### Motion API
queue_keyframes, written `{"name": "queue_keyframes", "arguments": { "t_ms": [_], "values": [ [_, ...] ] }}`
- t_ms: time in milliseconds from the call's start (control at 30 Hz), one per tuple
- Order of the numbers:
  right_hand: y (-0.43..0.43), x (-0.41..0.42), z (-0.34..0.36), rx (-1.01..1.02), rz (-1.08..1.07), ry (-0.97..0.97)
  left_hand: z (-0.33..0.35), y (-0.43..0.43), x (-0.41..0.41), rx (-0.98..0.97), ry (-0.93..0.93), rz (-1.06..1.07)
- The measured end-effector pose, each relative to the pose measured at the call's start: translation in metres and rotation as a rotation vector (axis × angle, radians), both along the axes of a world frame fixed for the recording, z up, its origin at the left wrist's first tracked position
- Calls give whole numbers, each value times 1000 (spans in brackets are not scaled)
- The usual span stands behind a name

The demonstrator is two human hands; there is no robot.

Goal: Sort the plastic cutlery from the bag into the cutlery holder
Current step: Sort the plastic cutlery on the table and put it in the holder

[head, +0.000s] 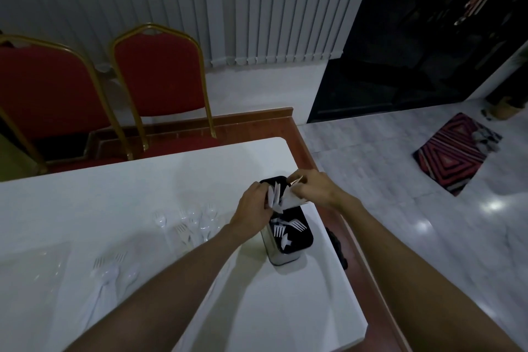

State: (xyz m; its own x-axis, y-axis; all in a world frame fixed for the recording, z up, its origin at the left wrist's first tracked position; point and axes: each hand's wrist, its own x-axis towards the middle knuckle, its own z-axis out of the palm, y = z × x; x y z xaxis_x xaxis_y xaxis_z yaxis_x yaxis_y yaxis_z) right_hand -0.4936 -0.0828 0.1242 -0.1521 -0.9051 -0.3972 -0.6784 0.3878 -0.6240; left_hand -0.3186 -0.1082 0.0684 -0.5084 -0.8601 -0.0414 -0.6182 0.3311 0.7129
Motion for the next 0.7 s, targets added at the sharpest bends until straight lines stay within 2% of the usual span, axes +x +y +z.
{"name": "queue_keyframes", "arguments": {
  "t_ms": [133,200,333,500,567,700],
  "values": [
    [3,8,3,-9,-11,-63,2,5,12,-12,58,-74],
    [4,17,8,-85,6,-41,1,8,22,-1,73,-104],
    [0,45,19,-455,21,199,-9,9,59,46,57,-20],
    [-12,90,14,-639,90,405,-24,5,122,29,11,94],
    [-12,109,1,-657,126,335,-35,5,149,36,0,143],
    [-4,151,-39,-488,220,215,-62,11,201,64,-82,219]
  ]
}}
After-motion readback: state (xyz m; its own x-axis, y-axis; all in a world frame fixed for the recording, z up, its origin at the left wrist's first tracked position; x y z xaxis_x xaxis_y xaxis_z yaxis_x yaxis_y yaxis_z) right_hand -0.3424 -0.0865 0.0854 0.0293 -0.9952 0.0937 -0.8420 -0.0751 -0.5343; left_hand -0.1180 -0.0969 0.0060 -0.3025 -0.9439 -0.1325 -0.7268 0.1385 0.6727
